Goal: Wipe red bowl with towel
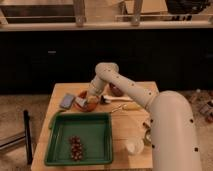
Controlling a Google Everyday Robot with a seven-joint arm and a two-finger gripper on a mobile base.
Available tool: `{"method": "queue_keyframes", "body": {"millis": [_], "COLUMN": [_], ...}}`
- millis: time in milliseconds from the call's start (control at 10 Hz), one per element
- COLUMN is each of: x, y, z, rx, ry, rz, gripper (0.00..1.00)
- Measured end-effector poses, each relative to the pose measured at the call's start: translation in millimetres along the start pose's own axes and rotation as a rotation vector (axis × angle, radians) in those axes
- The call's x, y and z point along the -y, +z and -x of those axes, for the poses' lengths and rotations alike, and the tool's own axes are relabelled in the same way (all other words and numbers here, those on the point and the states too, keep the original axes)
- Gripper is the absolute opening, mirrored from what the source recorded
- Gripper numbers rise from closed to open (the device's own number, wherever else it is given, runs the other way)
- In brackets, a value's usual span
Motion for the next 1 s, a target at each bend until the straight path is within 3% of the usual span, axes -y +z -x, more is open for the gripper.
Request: {"method": "queue_keyframes", "body": {"millis": [500,800,1000], "x": [4,27,44], "y": [-21,-18,-8], "z": [-36,-34,-14], "rx": [-0.008,0.008,0.024], "ry": [0.103,0.127,0.114], "rz": [-0.066,-0.117,-0.131], "gripper": [0.00,0.00,0.00]}}
